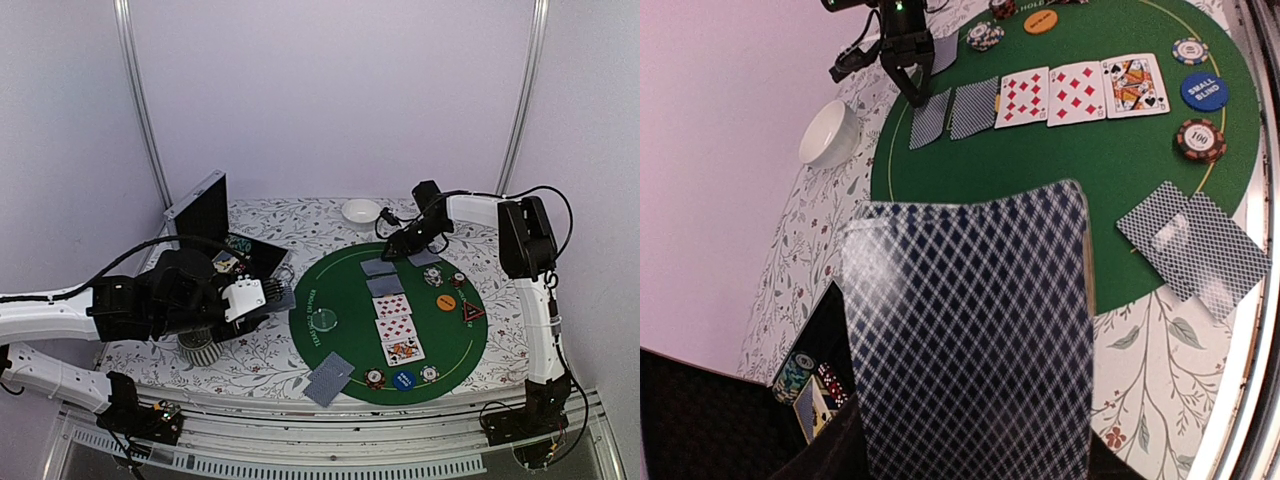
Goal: Distribute texas hold em gaming equipment
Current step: Distribute the poker card in the community card area, then place the poker card at the center of the board.
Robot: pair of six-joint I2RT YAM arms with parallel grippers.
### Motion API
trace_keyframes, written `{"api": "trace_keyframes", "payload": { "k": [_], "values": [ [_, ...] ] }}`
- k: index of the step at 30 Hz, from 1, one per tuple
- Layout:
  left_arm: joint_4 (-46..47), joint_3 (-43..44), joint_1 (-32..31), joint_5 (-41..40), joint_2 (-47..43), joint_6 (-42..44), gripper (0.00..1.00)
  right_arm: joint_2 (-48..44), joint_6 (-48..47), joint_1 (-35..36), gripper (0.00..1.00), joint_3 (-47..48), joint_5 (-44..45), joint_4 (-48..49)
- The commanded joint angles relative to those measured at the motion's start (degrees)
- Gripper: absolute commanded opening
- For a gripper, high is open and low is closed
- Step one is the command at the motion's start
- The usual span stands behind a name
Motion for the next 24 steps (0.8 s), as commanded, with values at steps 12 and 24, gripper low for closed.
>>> {"api": "trace_keyframes", "payload": {
  "k": [12, 24],
  "values": [
    [1.18, 0.64, 0.1, 0.7, 3.92, -0.73, 0.49, -24.73, 1.33, 8.69, 0.99, -0.07, 18.91, 0.69],
    [4.74, 2.9, 0.02, -3.8, 21.04, -14.99, 0.45, -54.89, 15.37, 14.38, 0.99, -27.35, 16.4, 14.09]
  ]
}}
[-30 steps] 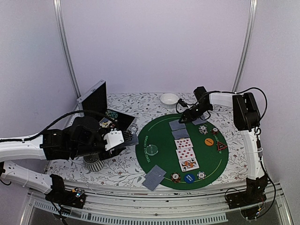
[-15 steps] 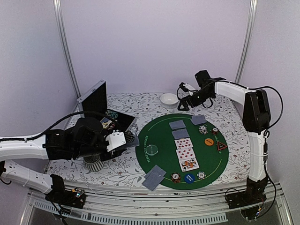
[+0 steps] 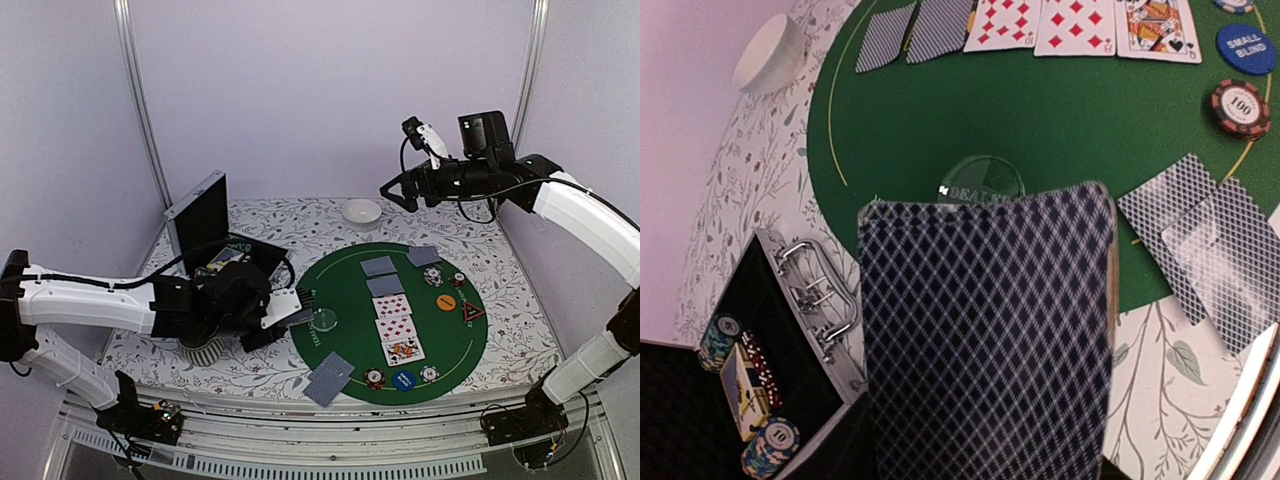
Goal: Distribute texas hold em gaming equipment
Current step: Place the poker card at the center of the board.
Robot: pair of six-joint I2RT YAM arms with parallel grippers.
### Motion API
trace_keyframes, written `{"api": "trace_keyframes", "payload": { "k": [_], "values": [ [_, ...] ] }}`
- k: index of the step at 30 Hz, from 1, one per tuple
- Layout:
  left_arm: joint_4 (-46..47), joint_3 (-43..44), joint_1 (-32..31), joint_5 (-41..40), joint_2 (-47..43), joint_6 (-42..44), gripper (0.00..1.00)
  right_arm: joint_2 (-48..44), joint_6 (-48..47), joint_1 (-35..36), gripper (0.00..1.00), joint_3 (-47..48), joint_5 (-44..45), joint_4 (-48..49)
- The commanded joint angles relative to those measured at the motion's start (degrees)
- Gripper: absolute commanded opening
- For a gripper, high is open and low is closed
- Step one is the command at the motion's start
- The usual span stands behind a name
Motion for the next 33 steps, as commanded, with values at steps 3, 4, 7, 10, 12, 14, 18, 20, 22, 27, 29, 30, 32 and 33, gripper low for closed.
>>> {"api": "trace_keyframes", "payload": {
  "k": [3, 4, 7, 10, 12, 14, 18, 20, 22, 27, 29, 30, 32, 33],
  "values": [
    [4.73, -1.88, 0.05, -2.07, 6.96, -8.45, 0.43, -8.74, 8.65, 1.13, 0.99, -9.94, -0.31, 3.82],
    [5.49, -2.41, 0.01, -2.41, 7.72, -9.01, 0.42, -9.68, 8.87, 1.59, 0.99, -10.5, -0.27, 3.26],
    [8.07, -4.02, 0.1, -4.32, 9.3, -9.66, 0.43, -11.44, 9.14, 2.85, 0.99, -11.15, 0.57, 1.72],
    [9.6, -4.66, 1.58, -8.17, 11.64, -11.11, 0.43, -12.21, 9.47, 3.21, 0.99, -11.55, 0.89, 1.06],
    [8.96, -4.23, 3.14, -9.49, 13.57, -12.27, 0.43, -12.39, 9.58, 3.48, 0.99, -11.39, 1.19, 0.51],
    [8.42, -3.99, 3.54, -10.88, 15.49, -12.59, 0.43, -12.72, 9.87, 3.92, 0.99, -11.25, 1.35, 0.21],
    [6.86, -3.03, 3.75, -13.04, 19.46, -13.68, 0.42, -13.42, 10.51, 4.5, 0.99, -11.21, 1.21, 0.12],
    [6.01, -2.59, 4.01, -13.21, 21.12, -13.52, 0.44, -13.68, 10.71, 4.97, 0.99, -11.12, 1.47, 0.1],
    [4.36, -1.84, 4.01, -12.78, 22.72, -13.73, 0.46, -14.03, 10.87, 5.48, 0.99, -11.18, 1.82, 0.1],
    [0.09, -0.11, 4.1, -9.43, 26.26, -14.98, 0.6, -14.51, 10.82, 5.68, 0.99, -10.97, 2.58, -0.65],
    [-2.15, 0.8, 4.07, -7.63, 26.94, -15.61, 0.65, -14.43, 10.73, 5.76, 0.99, -10.62, 2.49, -0.76],
    [-2.79, 1.37, 3.96, -6.86, 26.83, -15.79, 0.69, -14.42, 10.77, 5.77, 0.99, -10.43, 2.61, -0.78],
    [-4.41, 2.49, 4.04, -4.58, 25.99, -15.85, 0.76, -14.37, 10.66, 5.76, 0.99, -10.06, 2.78, -1.01],
    [-5.09, 2.84, 4.01, -3.53, 25.4, -15.78, 0.79, -14.38, 10.64, 5.82, 0.99, -9.95, 2.83, -1.17]
  ]
}}
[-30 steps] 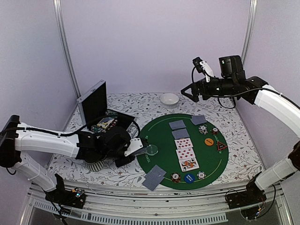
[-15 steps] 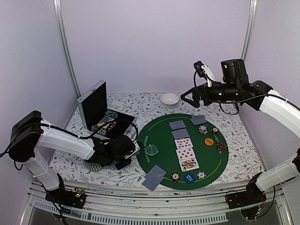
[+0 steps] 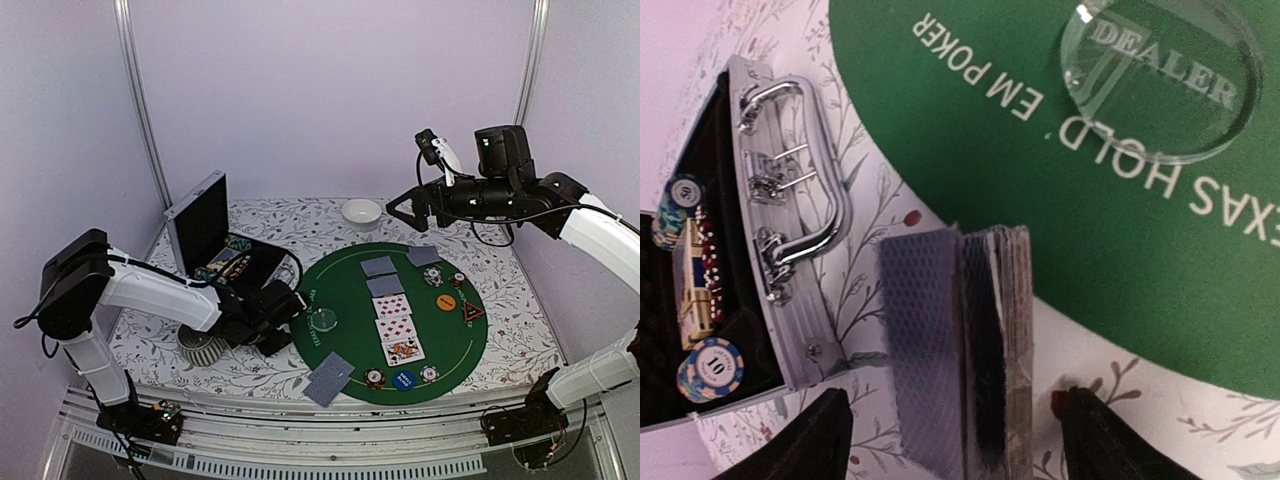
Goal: Distribute texas hold em gaming equipment
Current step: Place the poker card at the center of the board, then reset both arms
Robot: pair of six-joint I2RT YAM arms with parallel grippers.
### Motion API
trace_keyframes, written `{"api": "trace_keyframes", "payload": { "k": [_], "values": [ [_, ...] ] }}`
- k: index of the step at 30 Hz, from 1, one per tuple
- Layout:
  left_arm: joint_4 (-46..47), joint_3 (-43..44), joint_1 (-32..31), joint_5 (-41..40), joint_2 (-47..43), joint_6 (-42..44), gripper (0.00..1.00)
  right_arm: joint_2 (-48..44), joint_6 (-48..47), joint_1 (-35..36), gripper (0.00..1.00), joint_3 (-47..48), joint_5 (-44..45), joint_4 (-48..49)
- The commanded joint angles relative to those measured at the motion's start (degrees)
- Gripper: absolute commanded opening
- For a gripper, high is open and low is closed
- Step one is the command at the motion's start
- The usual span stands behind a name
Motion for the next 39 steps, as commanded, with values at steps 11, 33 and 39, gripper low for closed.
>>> {"api": "trace_keyframes", "payload": {
  "k": [11, 33, 39],
  "values": [
    [-17.81, 7.17, 0.82, 16.0, -6.36, 0.29, 0.98, -1.34, -1.45, 0.47, 0.99, 5.01, 0.32, -2.88],
    [2.45, 0.71, 40.37, 6.99, -47.67, -9.12, 0.98, -21.76, 2.26, -32.76, 0.99, -29.05, -5.66, 28.32],
    [8.48, -6.67, 57.6, 4.16, -44.19, -17.92, 0.98, -19.17, 3.83, -43.48, 0.99, -43.05, -5.08, 44.16]
  ]
}}
